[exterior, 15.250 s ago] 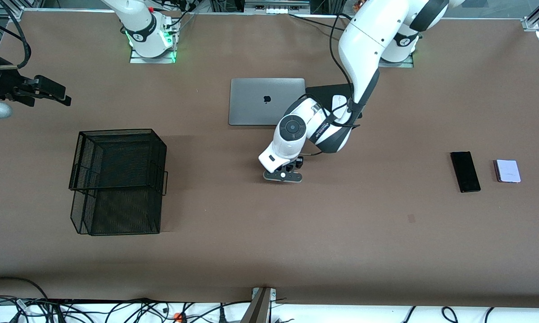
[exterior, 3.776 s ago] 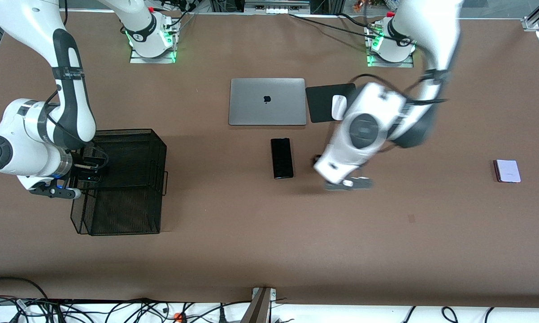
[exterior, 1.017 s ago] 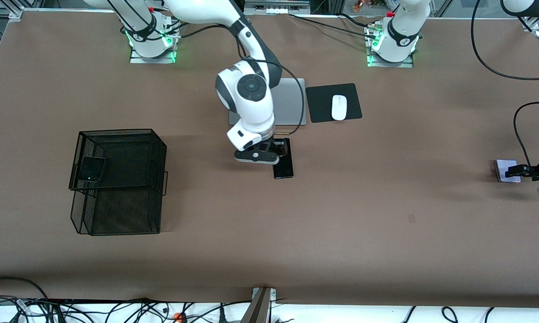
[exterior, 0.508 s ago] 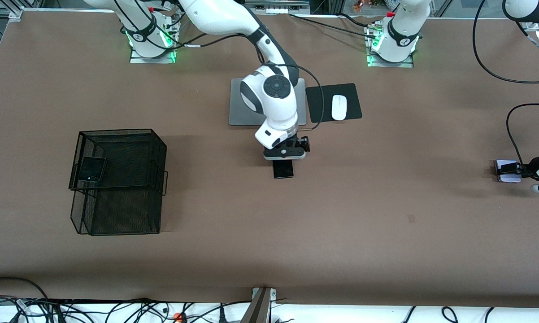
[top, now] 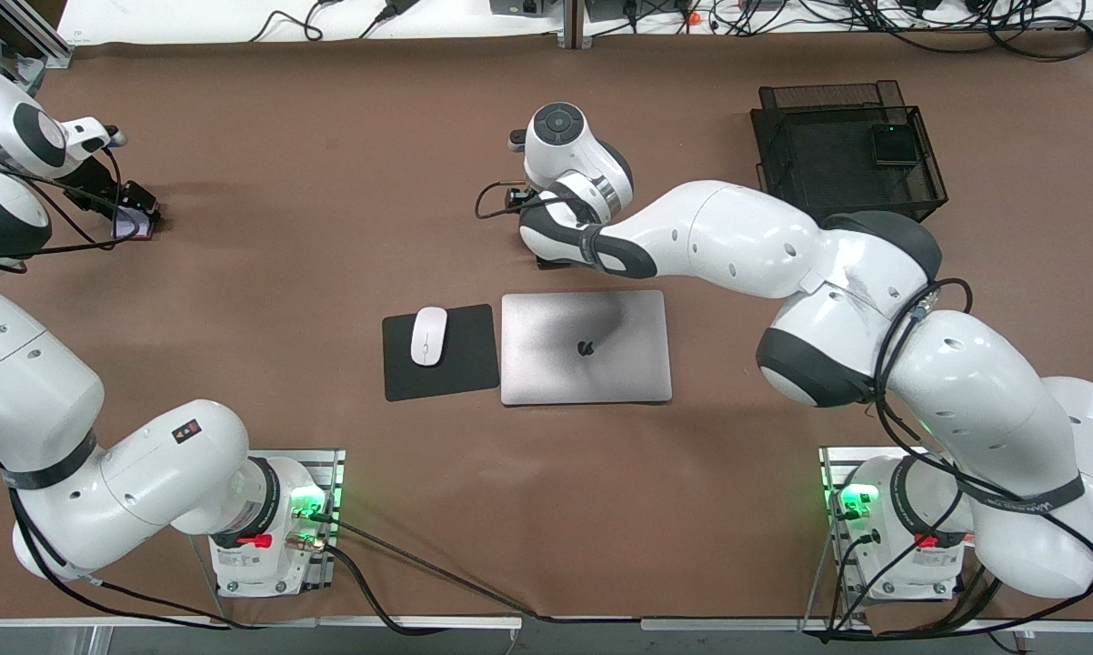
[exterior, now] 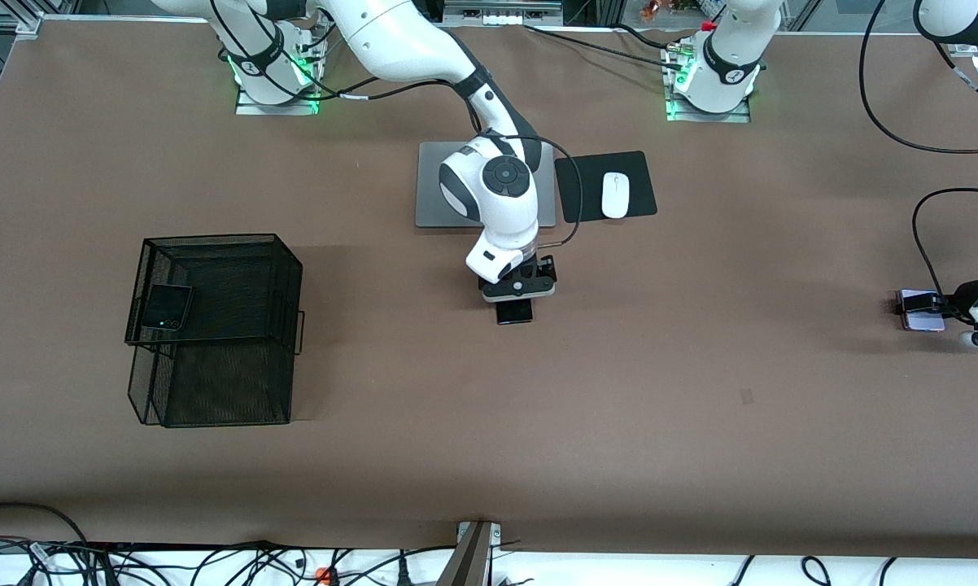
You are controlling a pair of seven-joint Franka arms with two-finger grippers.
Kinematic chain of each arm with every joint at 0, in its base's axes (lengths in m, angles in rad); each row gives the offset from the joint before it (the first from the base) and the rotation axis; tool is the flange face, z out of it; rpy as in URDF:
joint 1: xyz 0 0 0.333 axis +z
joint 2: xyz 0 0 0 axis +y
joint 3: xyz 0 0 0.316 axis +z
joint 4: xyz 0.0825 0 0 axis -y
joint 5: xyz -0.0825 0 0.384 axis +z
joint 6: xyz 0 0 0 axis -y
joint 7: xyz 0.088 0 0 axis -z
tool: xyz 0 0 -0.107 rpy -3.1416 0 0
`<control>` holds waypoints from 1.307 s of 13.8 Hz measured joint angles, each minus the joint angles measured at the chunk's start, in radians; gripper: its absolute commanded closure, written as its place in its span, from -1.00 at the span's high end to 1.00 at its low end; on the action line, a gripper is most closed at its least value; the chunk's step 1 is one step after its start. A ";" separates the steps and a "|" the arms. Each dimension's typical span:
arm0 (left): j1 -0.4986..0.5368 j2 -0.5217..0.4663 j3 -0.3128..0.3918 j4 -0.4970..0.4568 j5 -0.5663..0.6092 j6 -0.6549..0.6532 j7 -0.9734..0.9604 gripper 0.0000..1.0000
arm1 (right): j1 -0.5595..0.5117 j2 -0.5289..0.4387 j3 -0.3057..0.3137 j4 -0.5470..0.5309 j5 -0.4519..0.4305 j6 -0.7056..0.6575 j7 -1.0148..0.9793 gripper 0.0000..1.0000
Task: Place phones with both arms
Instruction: 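Grasp the tall black phone with the right gripper while the left gripper lowers, then grasp the white flip phone with the left gripper and lift it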
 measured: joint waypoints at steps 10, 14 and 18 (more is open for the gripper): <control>-0.013 -0.064 -0.037 0.028 -0.001 -0.172 0.046 -0.60 | 0.000 0.032 0.001 -0.004 0.030 -0.001 -0.041 1.00; -0.094 -0.191 -0.043 0.037 -0.001 -0.341 -0.028 -0.60 | 0.000 0.039 0.000 -0.004 0.076 0.000 -0.040 1.00; -0.219 -0.288 -0.047 0.102 0.005 -0.577 -0.197 -0.61 | -0.002 0.049 0.000 -0.004 0.082 0.000 -0.040 0.88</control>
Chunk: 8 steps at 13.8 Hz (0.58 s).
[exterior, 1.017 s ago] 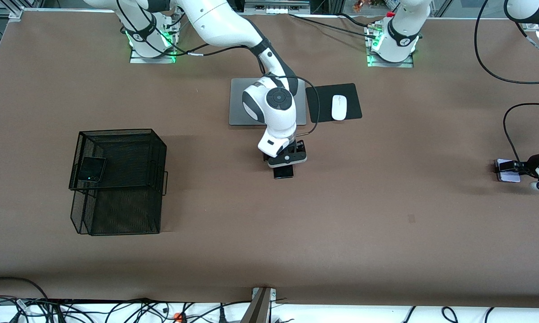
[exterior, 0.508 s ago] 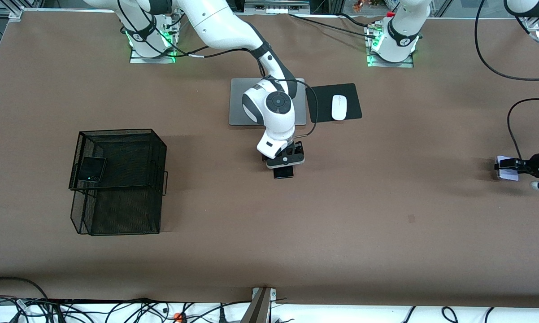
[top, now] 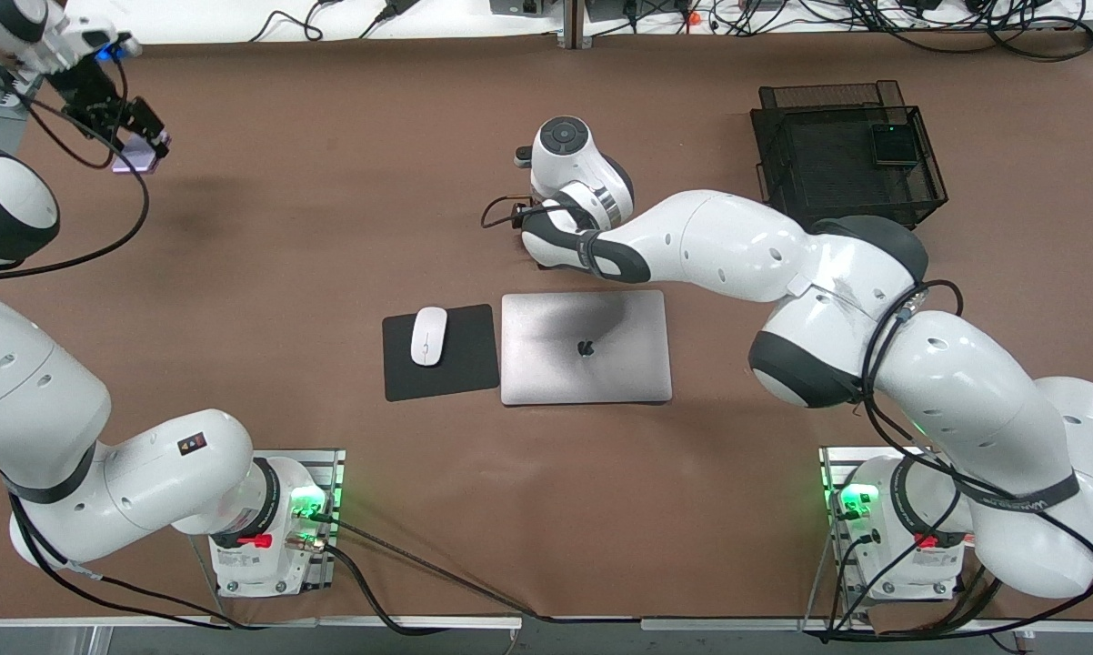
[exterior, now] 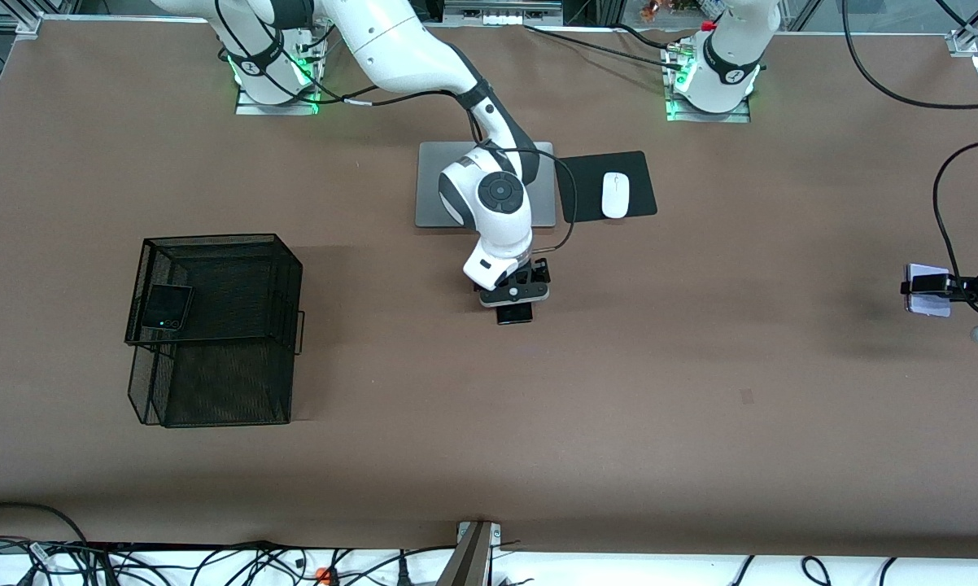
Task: Place phones with both arms
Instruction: 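Grasp the white flip phone with the left gripper and lift it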
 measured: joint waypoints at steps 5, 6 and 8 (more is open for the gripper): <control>-0.178 -0.026 -0.003 0.175 0.015 -0.243 -0.140 -0.61 | 0.001 -0.004 -0.001 0.003 0.007 -0.008 0.000 -0.43; -0.202 -0.028 -0.003 0.194 0.015 -0.255 -0.147 -0.60 | 0.001 -0.004 -0.001 0.003 0.007 -0.008 -0.001 -0.74; -0.235 -0.033 -0.008 0.210 0.014 -0.259 -0.157 -0.60 | 0.001 -0.005 -0.001 0.003 0.007 -0.010 -0.001 -1.00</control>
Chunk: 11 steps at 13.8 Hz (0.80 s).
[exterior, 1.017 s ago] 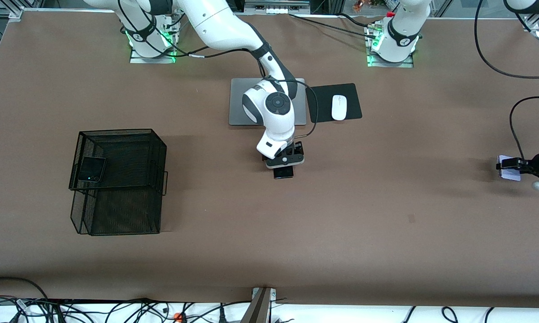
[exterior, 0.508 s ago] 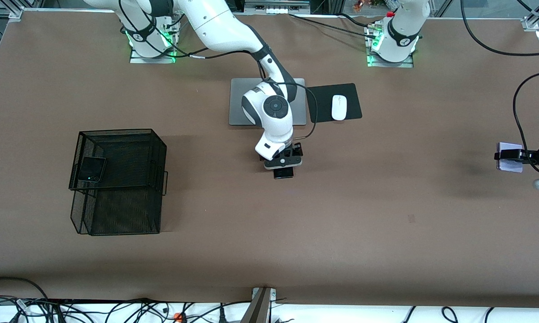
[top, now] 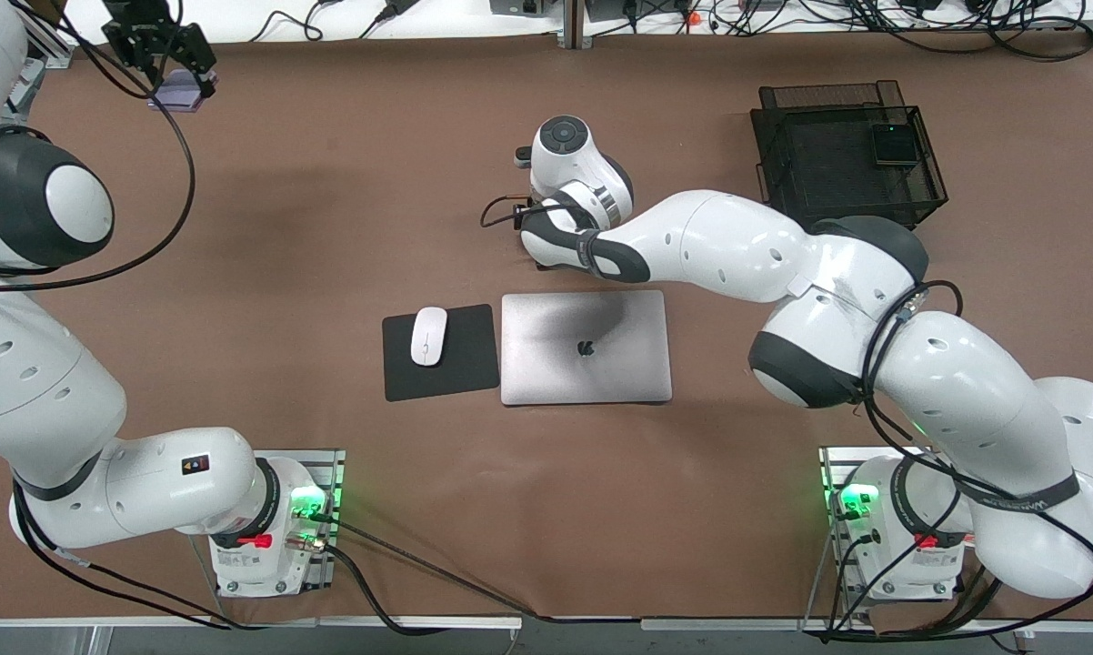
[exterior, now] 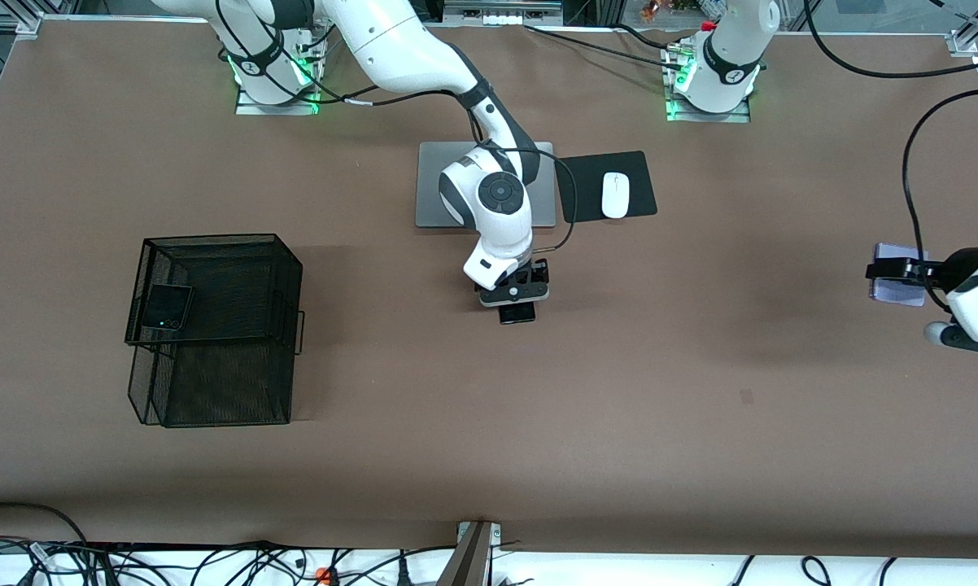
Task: Place phones with both arms
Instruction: 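Grasp the white flip phone with the left gripper and lift it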
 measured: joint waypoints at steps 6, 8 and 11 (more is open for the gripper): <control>-0.018 -0.008 -0.061 0.009 -0.067 -0.002 -0.014 -0.59 | -0.004 0.001 0.000 0.011 0.000 -0.025 -0.004 -1.00; -0.018 -0.008 -0.078 0.009 -0.099 -0.003 -0.029 -0.59 | -0.014 0.001 0.000 0.034 0.000 -0.090 -0.009 -1.00; -0.019 -0.008 -0.114 0.010 -0.105 -0.004 -0.084 -0.59 | -0.032 0.003 0.000 0.071 0.000 -0.184 -0.014 -1.00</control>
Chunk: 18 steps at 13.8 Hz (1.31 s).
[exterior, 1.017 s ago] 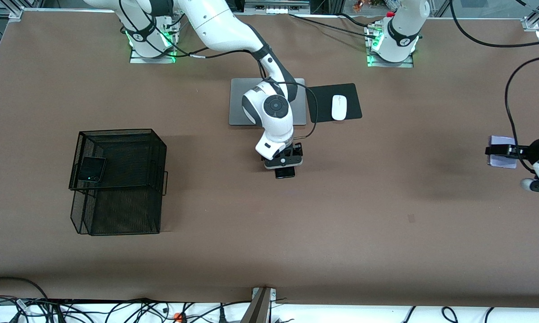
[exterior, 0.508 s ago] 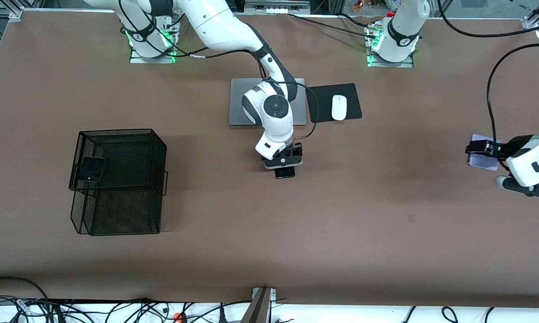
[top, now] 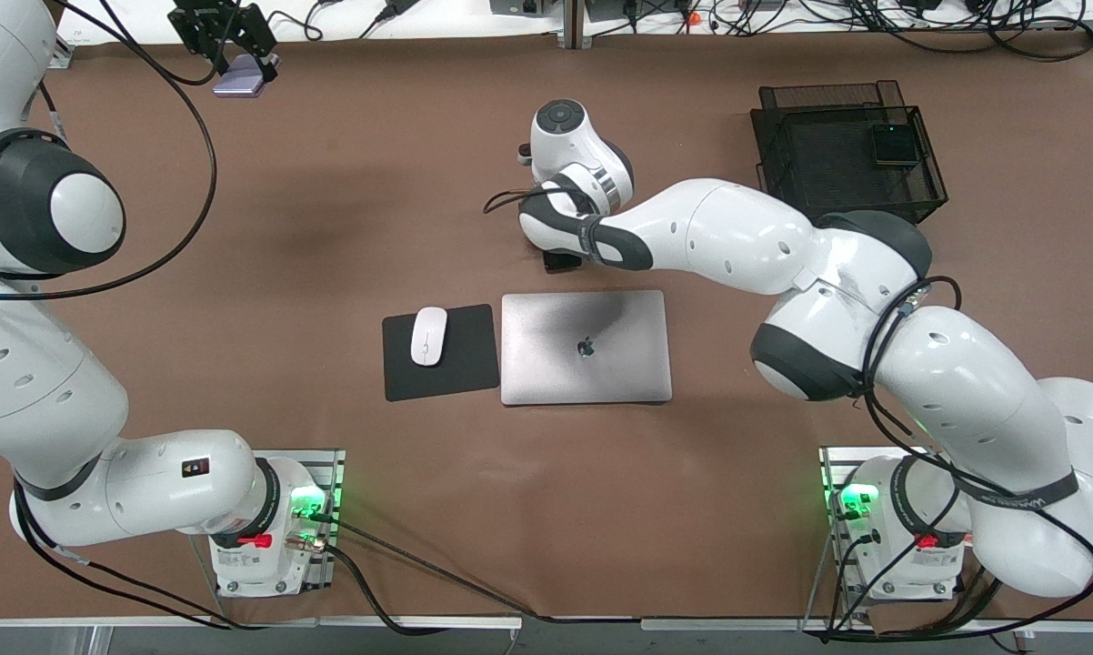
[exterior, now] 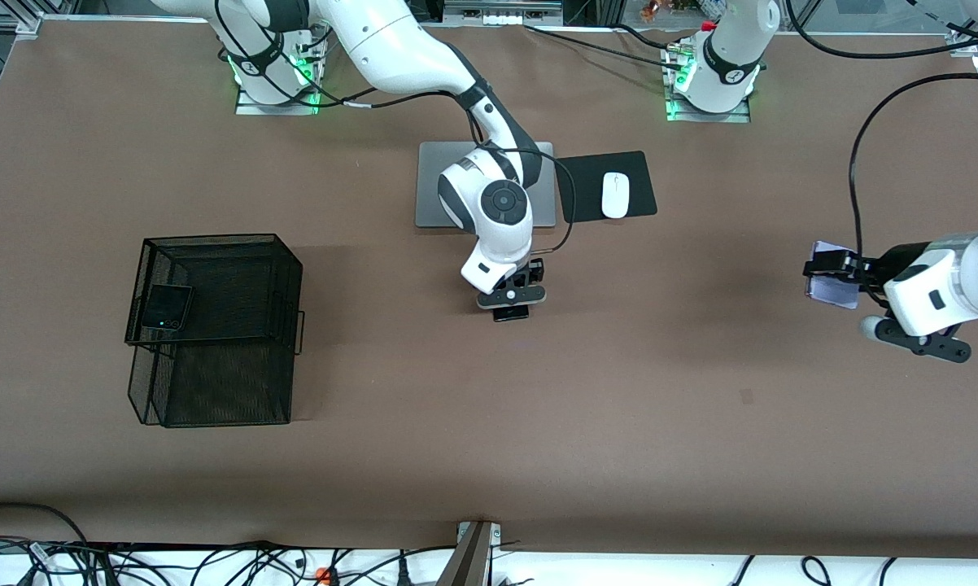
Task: Place phones with both arms
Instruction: 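Grasp the white flip phone with the left gripper and lift it, then lower the tall phone into the basket while the left gripper carries the white phone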
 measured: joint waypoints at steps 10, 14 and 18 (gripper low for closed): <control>-0.067 0.000 -0.054 0.019 -0.012 0.000 -0.133 -0.59 | -0.074 -0.006 -0.003 0.096 0.001 -0.128 -0.077 -1.00; -0.134 0.000 -0.055 0.020 -0.014 0.000 -0.232 -0.59 | -0.149 -0.054 -0.006 0.114 0.002 -0.197 -0.133 -1.00; -0.204 0.002 -0.056 0.020 -0.055 0.014 -0.260 -0.60 | -0.207 -0.118 -0.010 0.116 0.002 -0.286 -0.197 -1.00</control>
